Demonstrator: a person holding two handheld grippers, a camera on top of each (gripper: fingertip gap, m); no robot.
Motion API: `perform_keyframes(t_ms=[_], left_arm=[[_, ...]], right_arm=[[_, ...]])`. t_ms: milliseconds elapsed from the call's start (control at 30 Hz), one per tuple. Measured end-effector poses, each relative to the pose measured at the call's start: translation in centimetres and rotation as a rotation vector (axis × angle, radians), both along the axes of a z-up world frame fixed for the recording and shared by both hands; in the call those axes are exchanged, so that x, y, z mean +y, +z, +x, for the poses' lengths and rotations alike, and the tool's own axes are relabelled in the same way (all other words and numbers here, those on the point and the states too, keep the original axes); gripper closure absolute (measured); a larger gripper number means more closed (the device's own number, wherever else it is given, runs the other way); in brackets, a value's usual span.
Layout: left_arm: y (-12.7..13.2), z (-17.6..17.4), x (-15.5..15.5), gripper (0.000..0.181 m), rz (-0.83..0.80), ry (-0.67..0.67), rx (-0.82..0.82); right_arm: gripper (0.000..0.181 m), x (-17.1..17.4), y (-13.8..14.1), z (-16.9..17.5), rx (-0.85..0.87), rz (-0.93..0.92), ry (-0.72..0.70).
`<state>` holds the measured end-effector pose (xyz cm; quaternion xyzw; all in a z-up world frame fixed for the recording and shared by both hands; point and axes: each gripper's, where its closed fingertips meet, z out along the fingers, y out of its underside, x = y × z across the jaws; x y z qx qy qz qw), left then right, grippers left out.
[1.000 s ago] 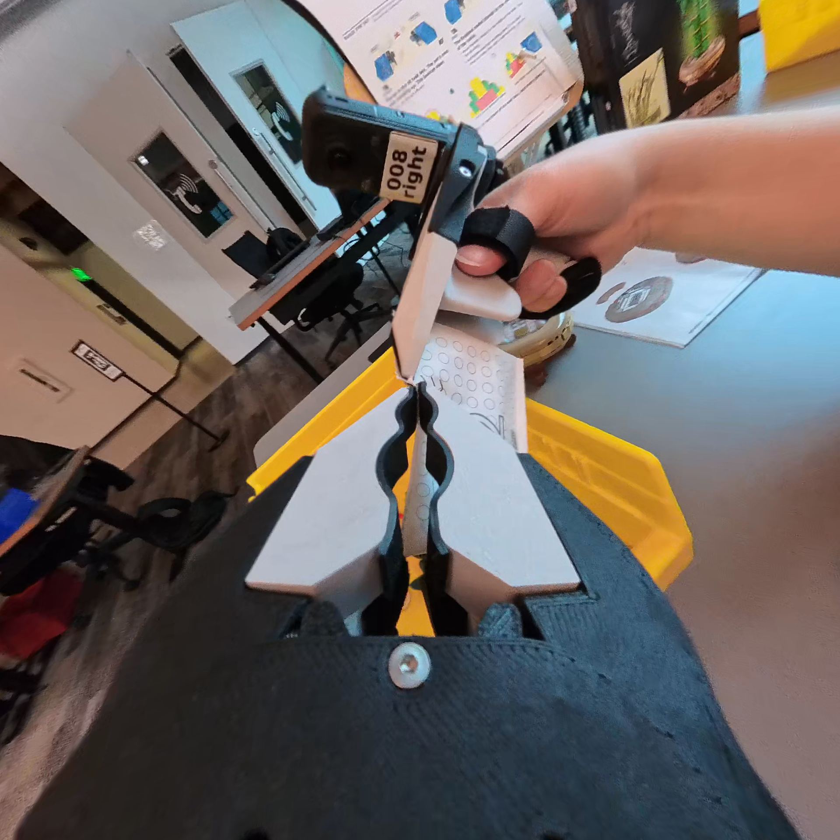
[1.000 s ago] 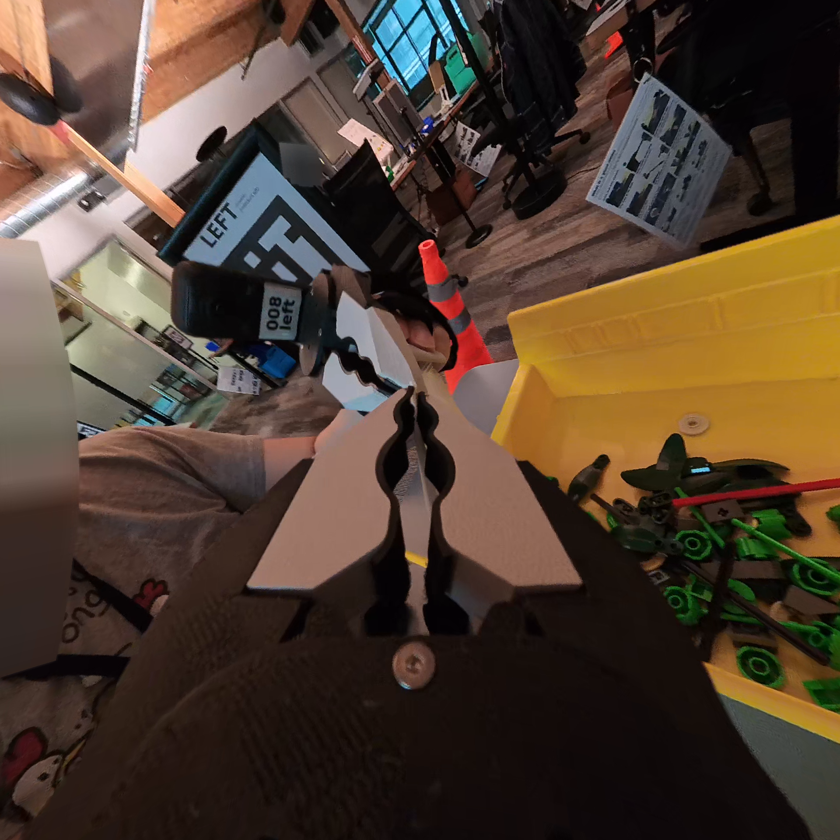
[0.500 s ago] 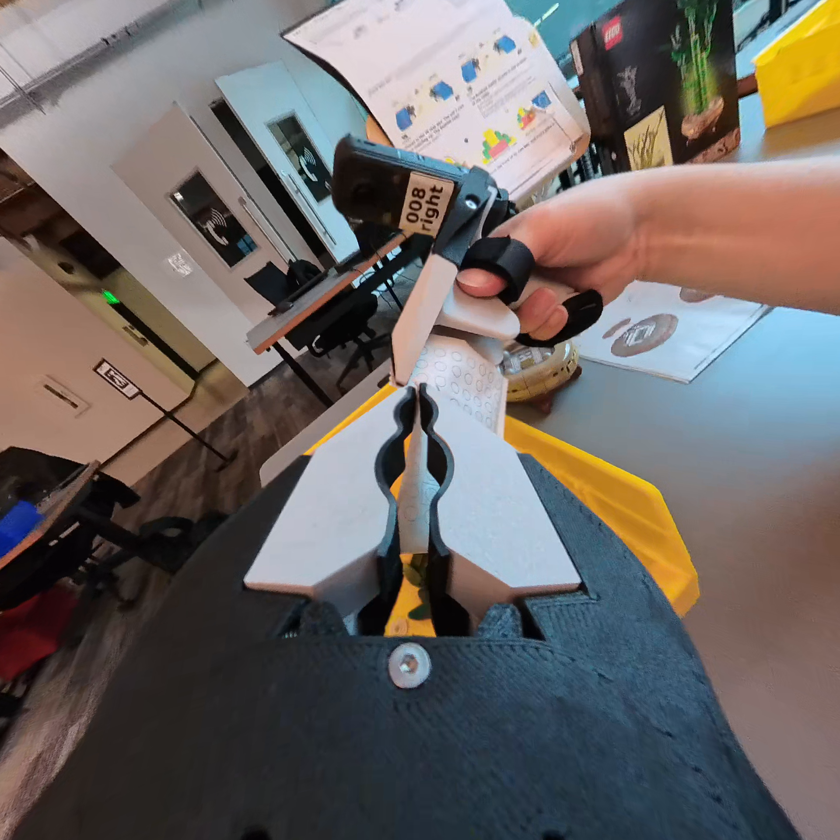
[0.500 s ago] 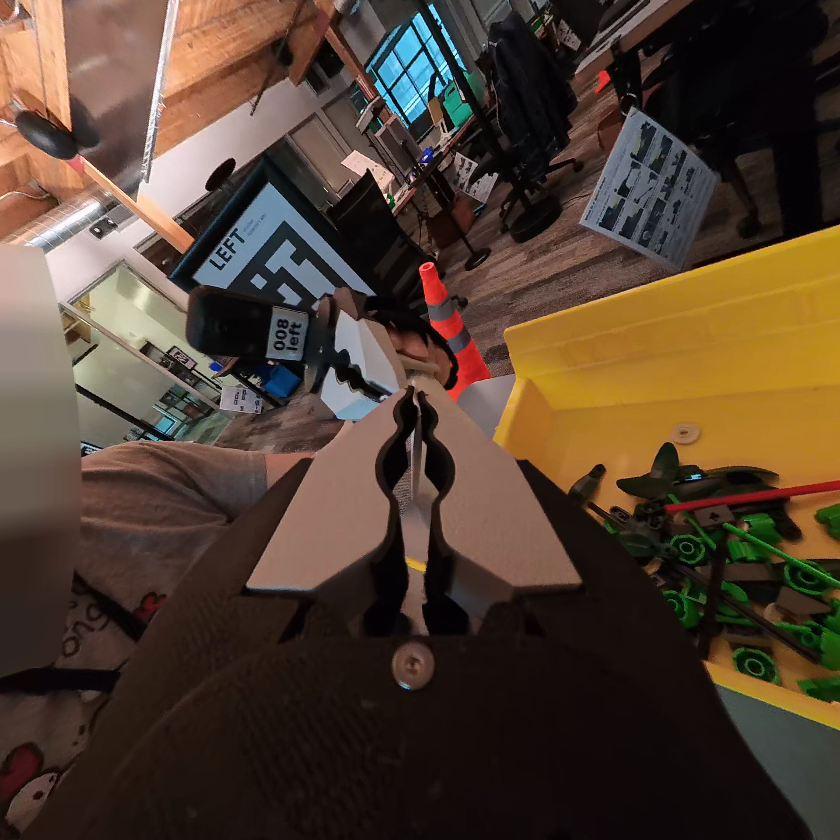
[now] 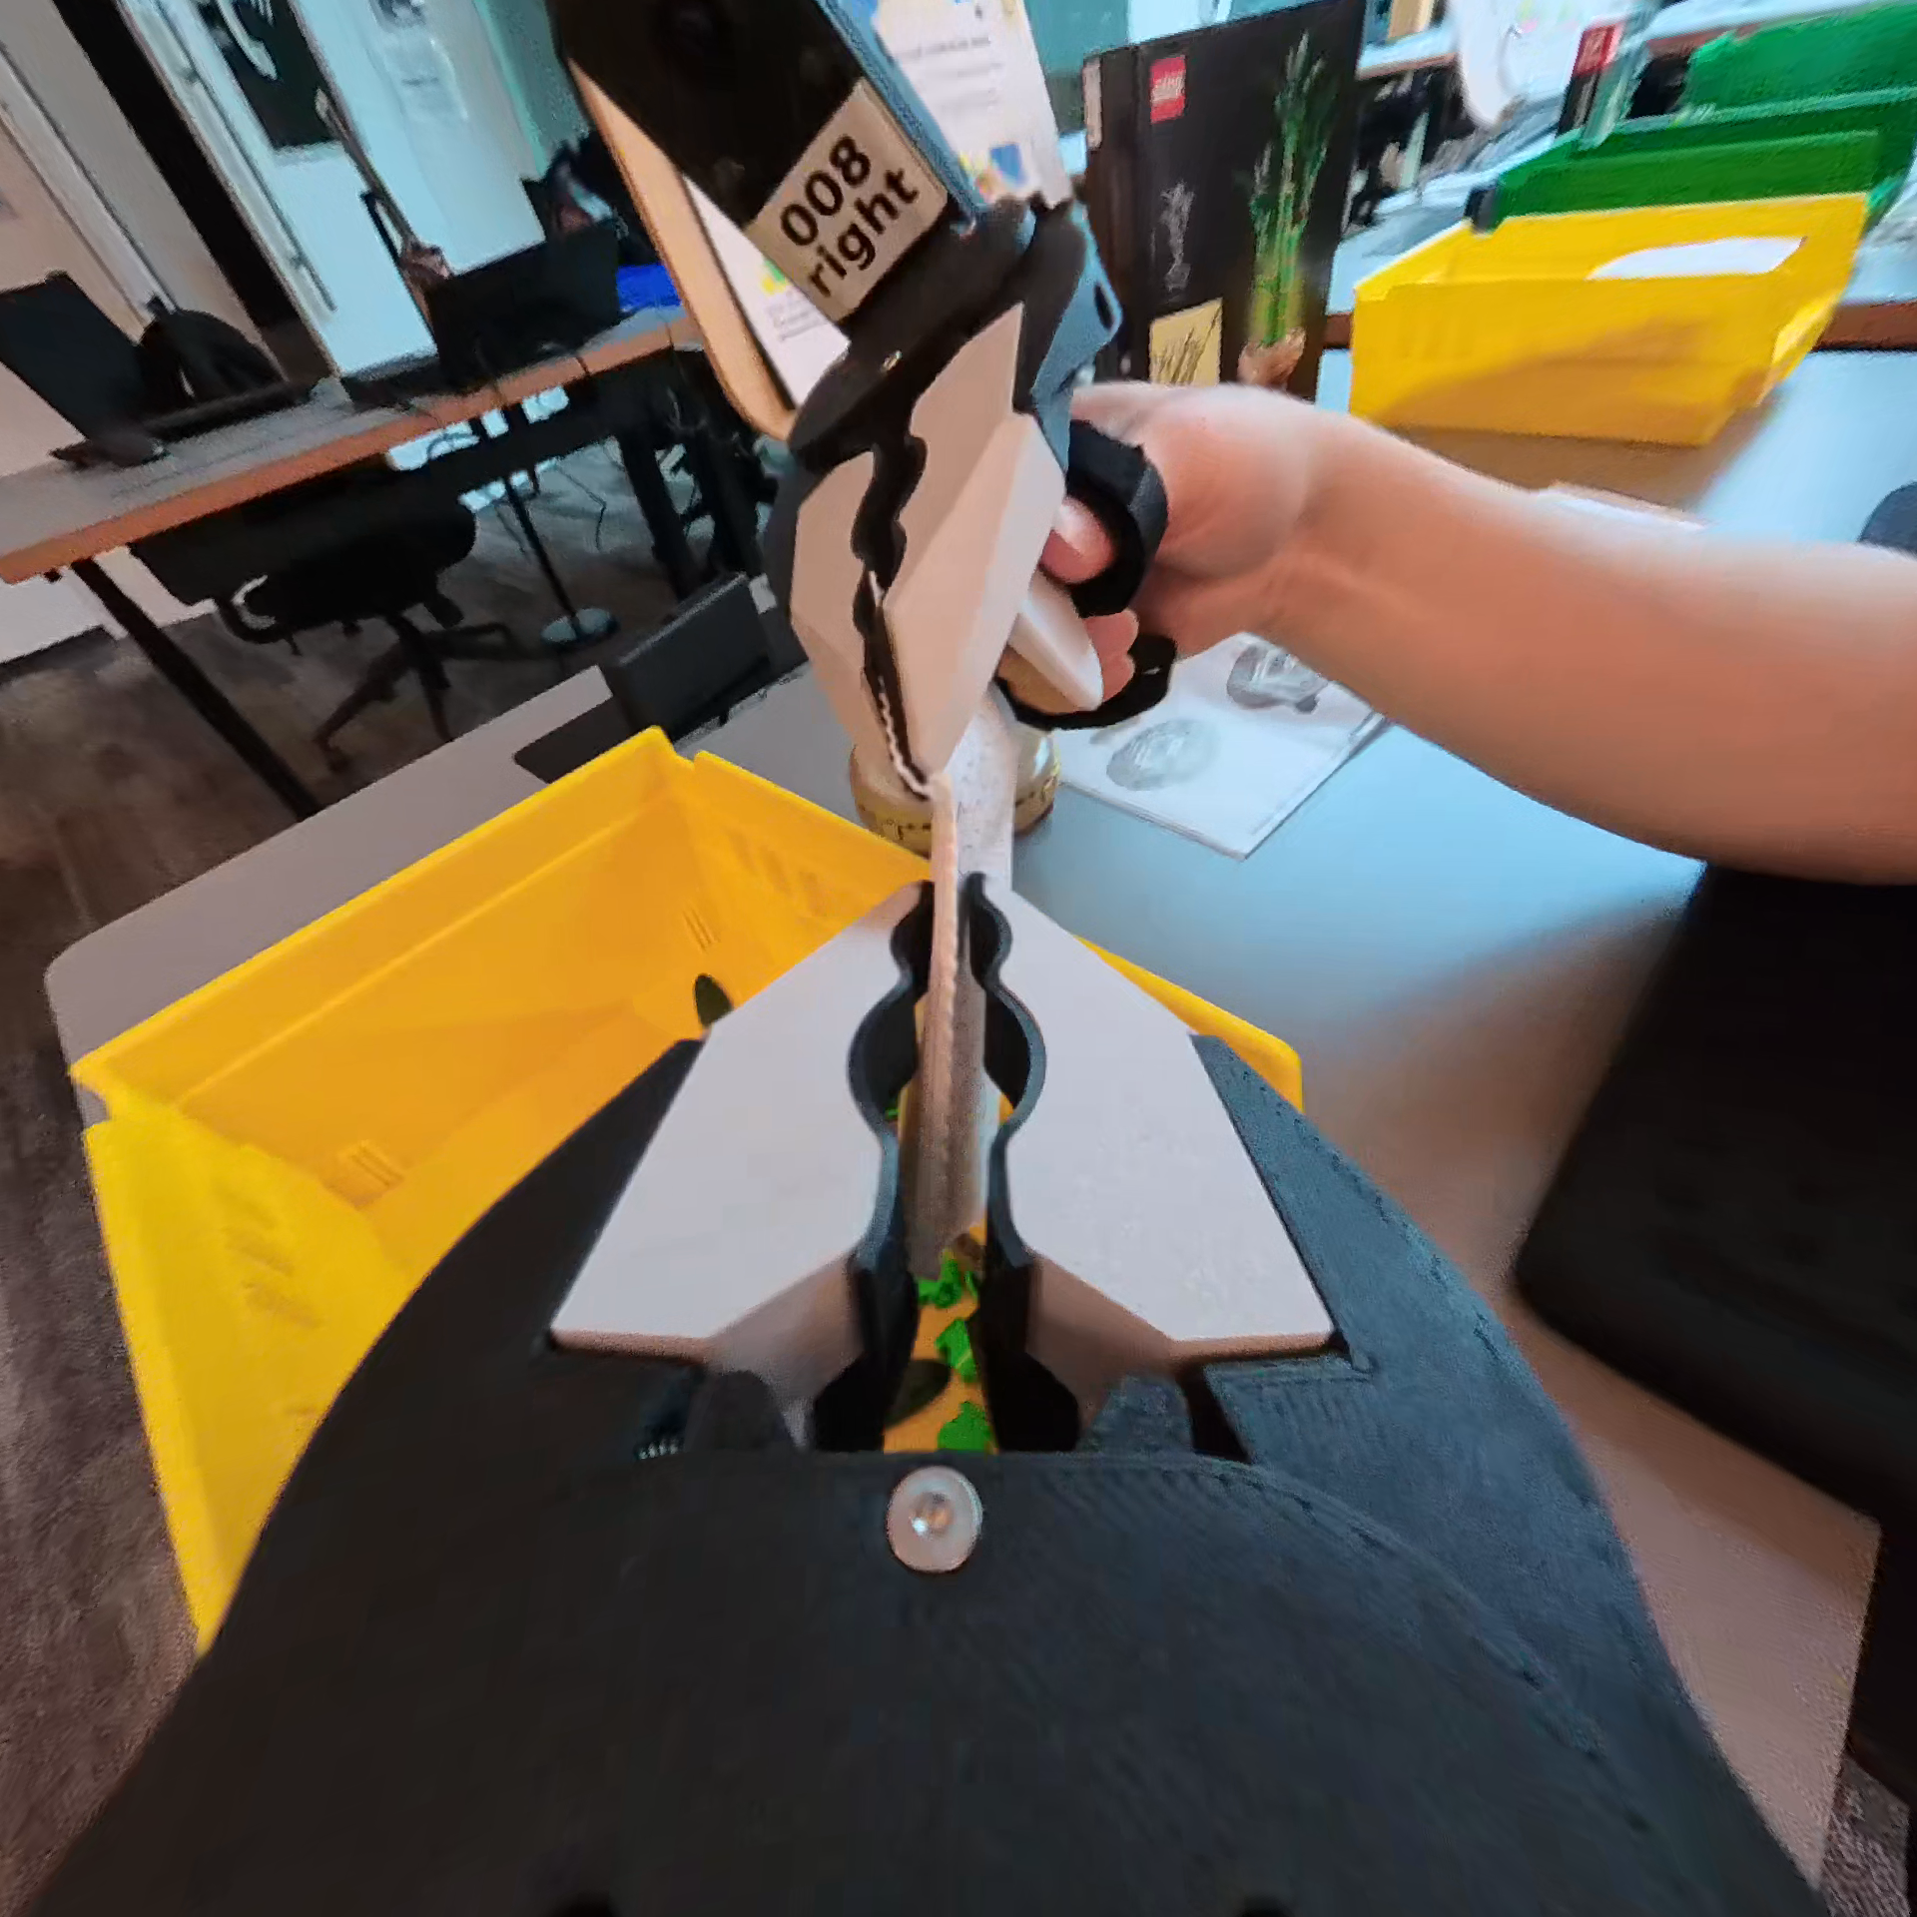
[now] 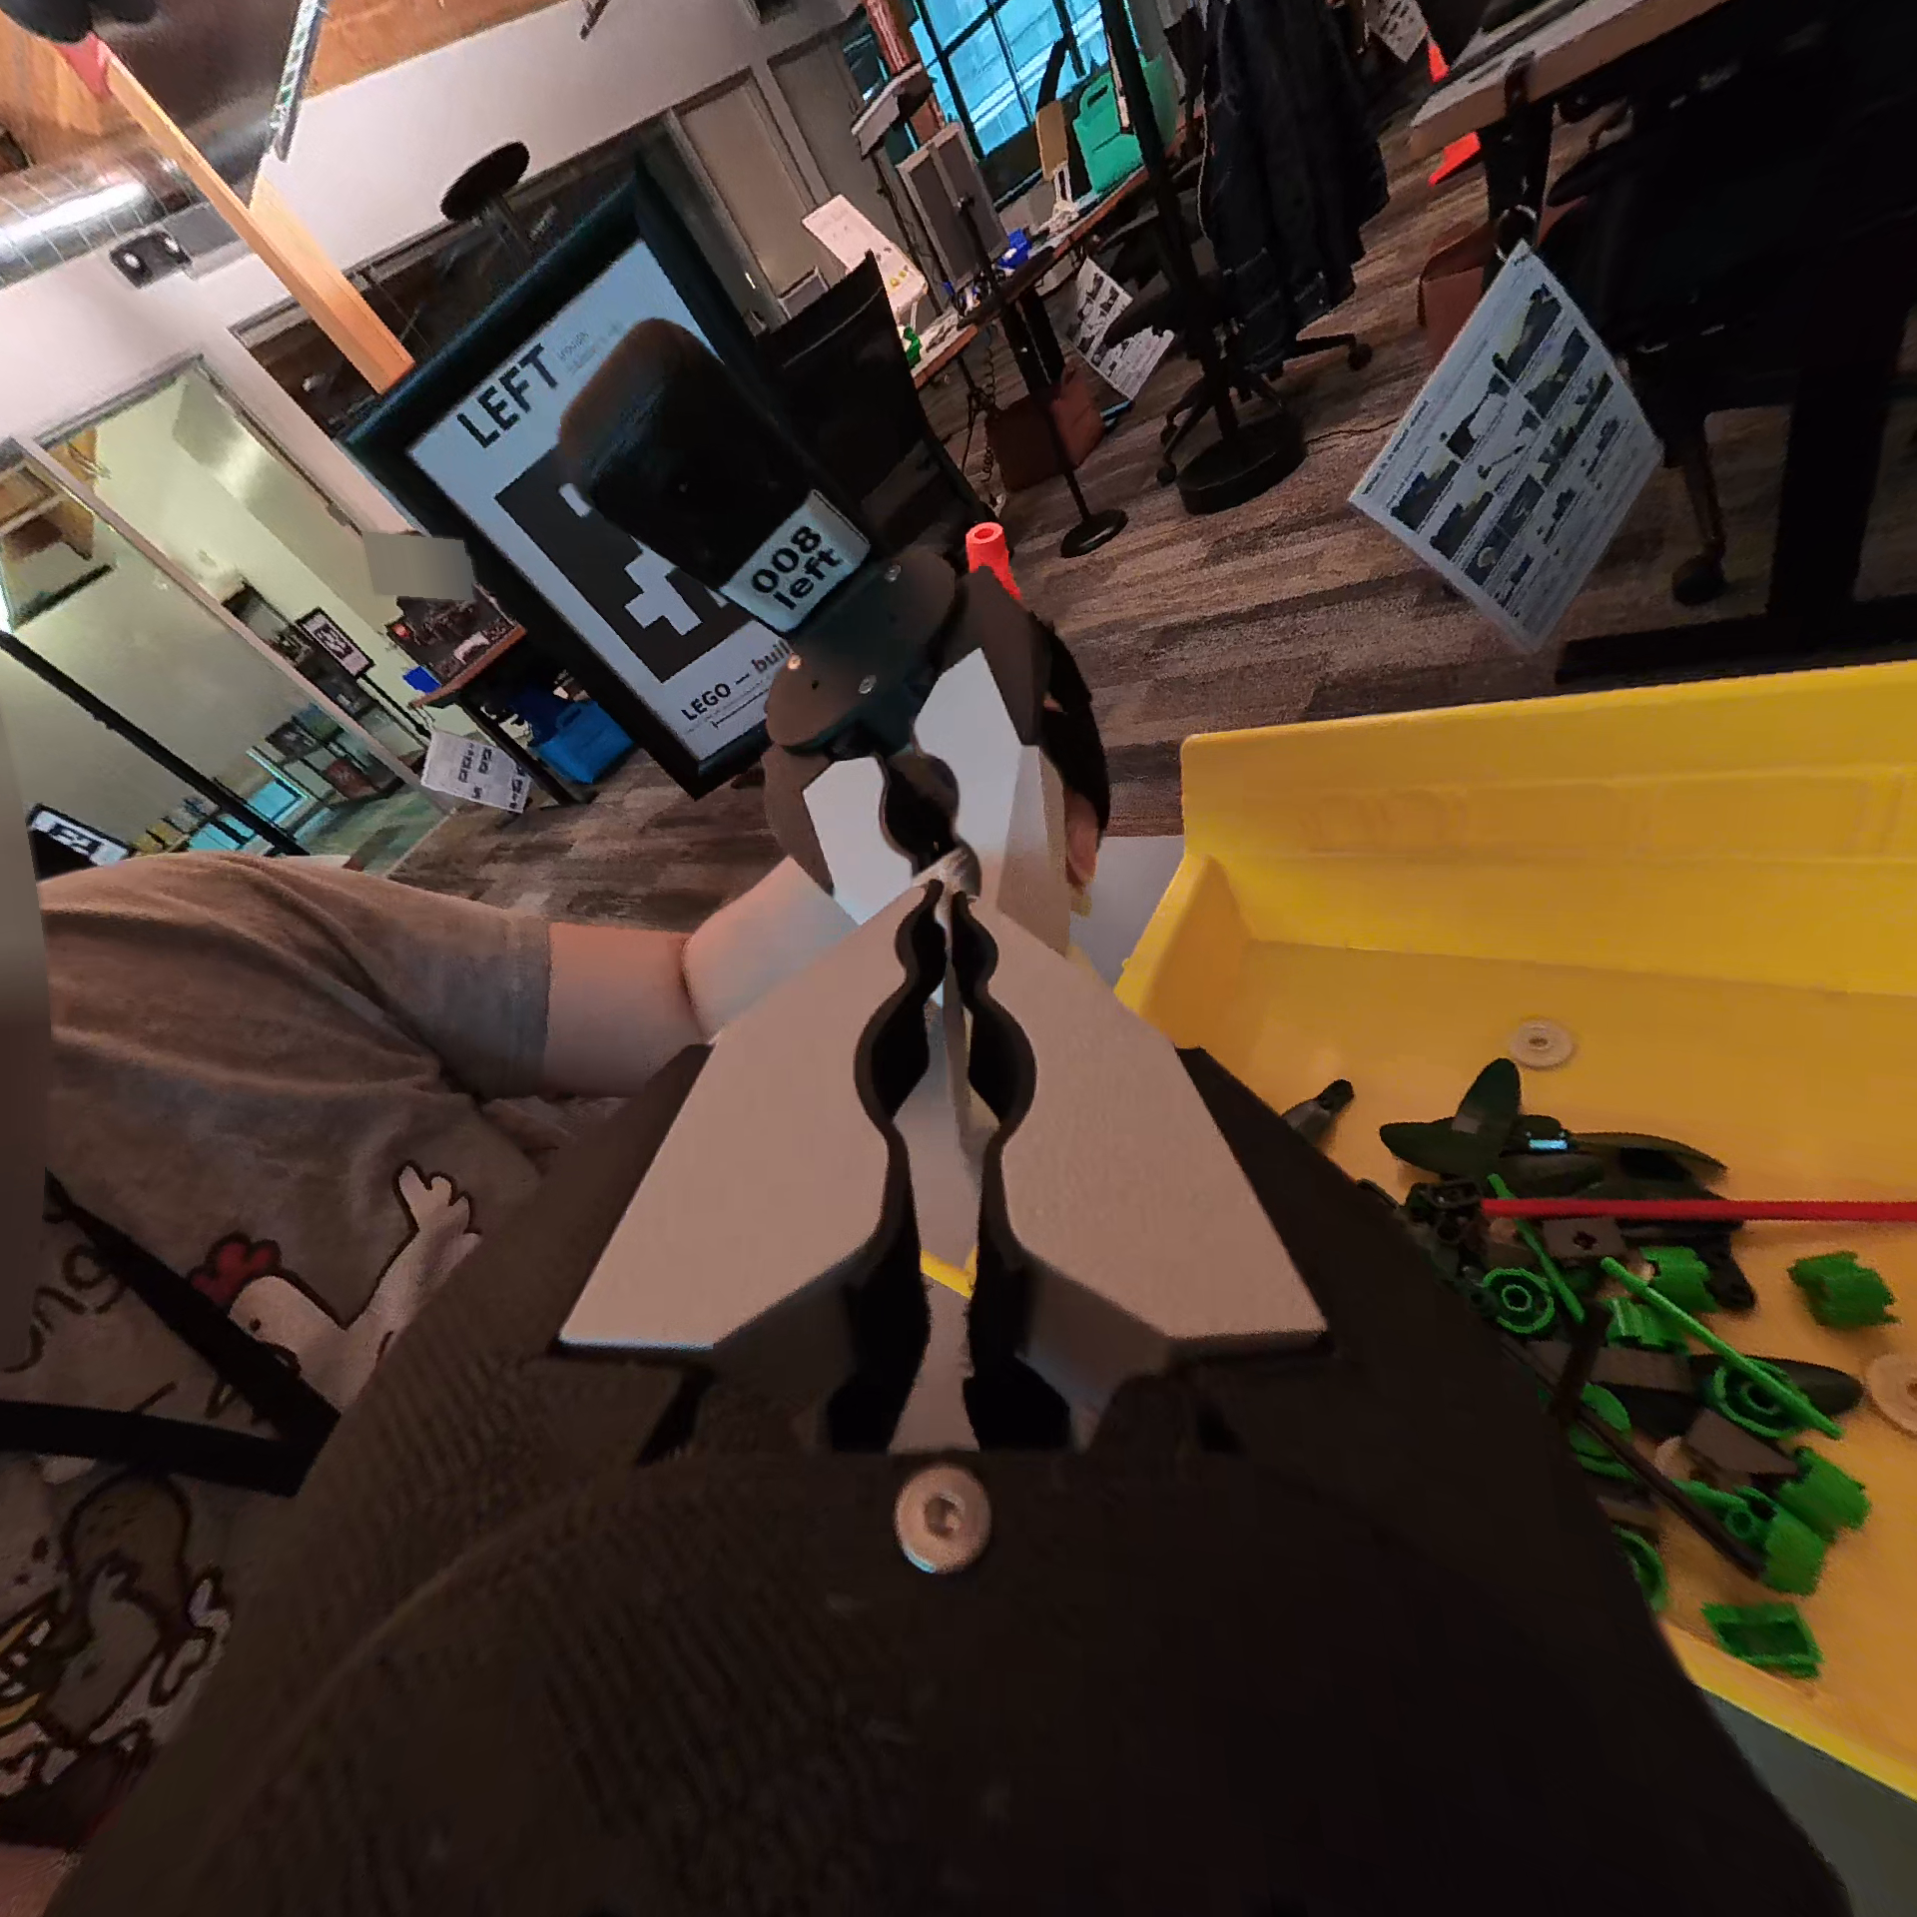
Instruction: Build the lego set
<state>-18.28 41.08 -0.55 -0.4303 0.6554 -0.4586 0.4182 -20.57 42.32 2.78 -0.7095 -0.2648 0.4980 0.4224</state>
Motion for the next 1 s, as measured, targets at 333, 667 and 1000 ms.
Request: perform_keyframes(t_ms=[333, 667, 1000], left_arm=[[2.8, -1.2, -1.3, 0.181, -0.419, -0.179, -0.15], [2.5, -1.8, -1.3, 0.181, -0.485, -0.199, -0.111], [2.7, -2.2, -1.3, 0.181, -0.432, -0.179, -0.058]], right_arm=[[0.181, -0.8, 2.2, -0.3, 0.141, 0.158, 0.071], [0.181, -1.5, 0.3, -0.4, -0.19, 0.126, 0.079], [0.179, -1.7, -1.1, -0.6, -0.948, 0.092, 0.254]])
